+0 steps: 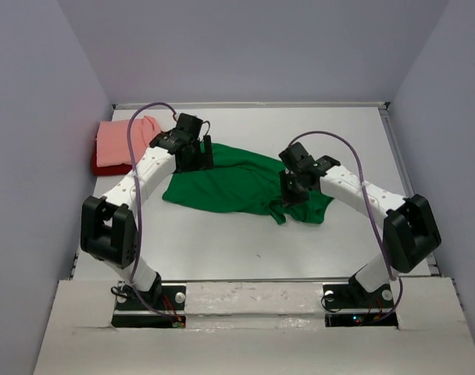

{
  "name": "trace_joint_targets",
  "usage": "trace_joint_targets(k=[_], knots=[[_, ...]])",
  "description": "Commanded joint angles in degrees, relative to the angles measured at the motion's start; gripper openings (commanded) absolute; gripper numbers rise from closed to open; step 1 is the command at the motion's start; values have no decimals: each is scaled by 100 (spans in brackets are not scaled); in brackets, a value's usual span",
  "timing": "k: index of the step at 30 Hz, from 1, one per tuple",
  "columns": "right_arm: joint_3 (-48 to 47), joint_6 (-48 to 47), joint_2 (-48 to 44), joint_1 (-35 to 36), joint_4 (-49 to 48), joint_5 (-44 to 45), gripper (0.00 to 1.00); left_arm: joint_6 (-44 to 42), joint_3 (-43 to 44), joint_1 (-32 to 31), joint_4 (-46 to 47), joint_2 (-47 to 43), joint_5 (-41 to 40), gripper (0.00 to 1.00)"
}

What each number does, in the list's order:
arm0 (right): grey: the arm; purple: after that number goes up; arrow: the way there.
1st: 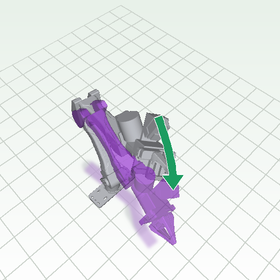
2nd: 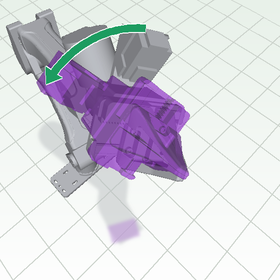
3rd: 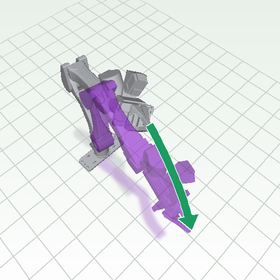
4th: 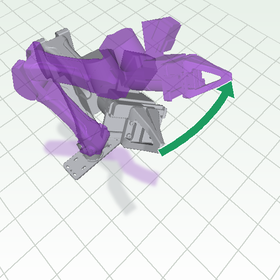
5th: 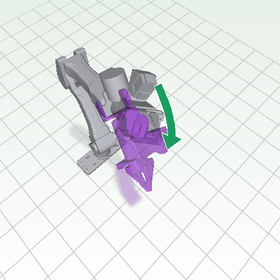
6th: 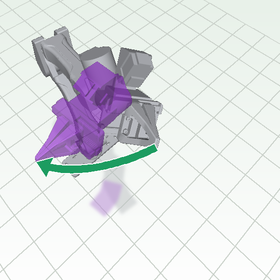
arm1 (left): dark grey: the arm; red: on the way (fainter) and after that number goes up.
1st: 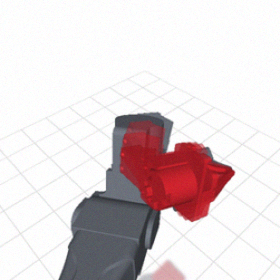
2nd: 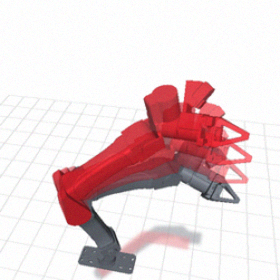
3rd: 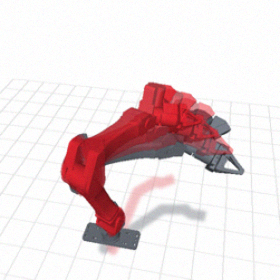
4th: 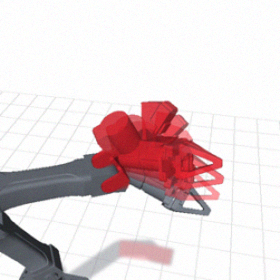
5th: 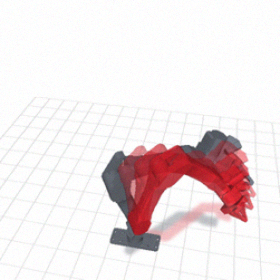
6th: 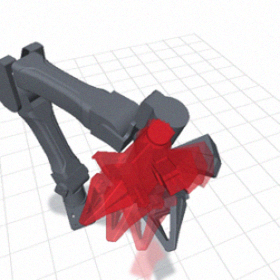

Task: Fold and stack the t-shirts
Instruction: Flatten the tshirt out

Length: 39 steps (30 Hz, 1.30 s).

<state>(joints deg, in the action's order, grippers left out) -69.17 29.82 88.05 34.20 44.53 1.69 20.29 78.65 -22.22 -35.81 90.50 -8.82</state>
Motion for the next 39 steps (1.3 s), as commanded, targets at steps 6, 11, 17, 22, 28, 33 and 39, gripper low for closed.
trace_joint_targets(k=[6, 11, 17, 22, 28, 33, 39], knots=[[88, -521, 607, -159, -744, -319, 40, 18, 45, 279, 154, 74, 240, 96], [-53, -644, 801, -317, -753, -275, 44, 1, 89, 271, 92, -23, 223, 96], [-158, -741, 1038, -422, -771, -231, 46, -43, 19, 279, 48, -164, 249, 96], [-281, -864, 1153, -545, -806, -196, 47, -78, -34, 279, 13, -252, 240, 96], [-457, -987, 1197, -660, -744, -48, 47, -96, -43, 279, 13, -296, 258, 96], [-607, -1084, 1408, -712, -718, -82, 47, -113, 27, 279, -13, -287, 275, 96], [-563, -1102, 1584, -712, -876, -424, 45, -87, -78, 297, -40, -392, 179, 97]])
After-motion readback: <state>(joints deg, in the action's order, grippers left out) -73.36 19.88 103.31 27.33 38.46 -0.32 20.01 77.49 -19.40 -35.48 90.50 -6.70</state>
